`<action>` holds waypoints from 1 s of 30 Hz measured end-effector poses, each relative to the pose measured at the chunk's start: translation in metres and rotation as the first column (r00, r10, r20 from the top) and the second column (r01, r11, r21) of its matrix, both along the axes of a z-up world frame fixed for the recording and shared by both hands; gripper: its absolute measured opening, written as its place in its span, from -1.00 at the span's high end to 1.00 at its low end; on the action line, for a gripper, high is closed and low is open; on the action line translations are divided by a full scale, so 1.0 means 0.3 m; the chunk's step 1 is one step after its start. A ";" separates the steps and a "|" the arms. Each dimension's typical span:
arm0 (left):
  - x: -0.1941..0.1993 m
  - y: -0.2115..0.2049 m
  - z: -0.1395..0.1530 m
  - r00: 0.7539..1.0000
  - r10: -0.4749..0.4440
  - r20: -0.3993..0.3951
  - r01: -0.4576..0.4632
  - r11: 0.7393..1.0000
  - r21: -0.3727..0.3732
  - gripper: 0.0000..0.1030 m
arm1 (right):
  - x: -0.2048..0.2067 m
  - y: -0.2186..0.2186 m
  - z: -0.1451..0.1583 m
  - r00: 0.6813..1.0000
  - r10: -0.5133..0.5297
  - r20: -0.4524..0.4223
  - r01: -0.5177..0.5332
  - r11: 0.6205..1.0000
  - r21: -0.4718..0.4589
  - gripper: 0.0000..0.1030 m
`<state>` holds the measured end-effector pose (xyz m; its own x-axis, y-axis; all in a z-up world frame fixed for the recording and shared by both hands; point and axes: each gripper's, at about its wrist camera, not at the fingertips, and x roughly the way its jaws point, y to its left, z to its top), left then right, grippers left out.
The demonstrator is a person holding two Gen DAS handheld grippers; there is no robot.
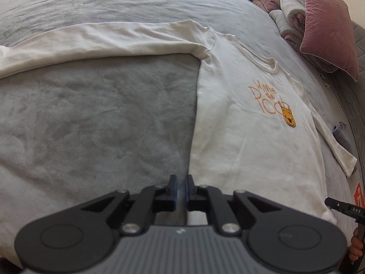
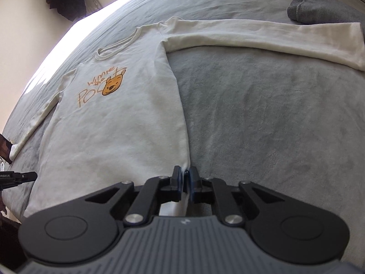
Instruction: Fold clothes
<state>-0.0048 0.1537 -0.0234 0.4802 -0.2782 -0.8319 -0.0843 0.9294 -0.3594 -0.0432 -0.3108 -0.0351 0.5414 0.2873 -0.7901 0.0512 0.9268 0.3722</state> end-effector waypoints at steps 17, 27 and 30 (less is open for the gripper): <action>0.306 -0.215 0.043 0.986 -0.040 0.163 0.043 0.999 -0.012 0.57 | 0.390 -0.109 -0.028 0.972 -0.219 0.085 0.193 0.951 0.243 0.21; 0.351 -0.350 -0.038 0.956 -0.111 0.271 0.108 0.994 0.028 0.58 | 0.475 -0.162 -0.124 0.894 -0.423 0.144 0.337 0.850 0.405 0.20; 0.342 -0.368 -0.041 0.947 -0.133 0.293 0.117 0.990 0.074 0.57 | 0.489 -0.155 -0.126 0.886 -0.429 0.177 0.342 0.861 0.376 0.44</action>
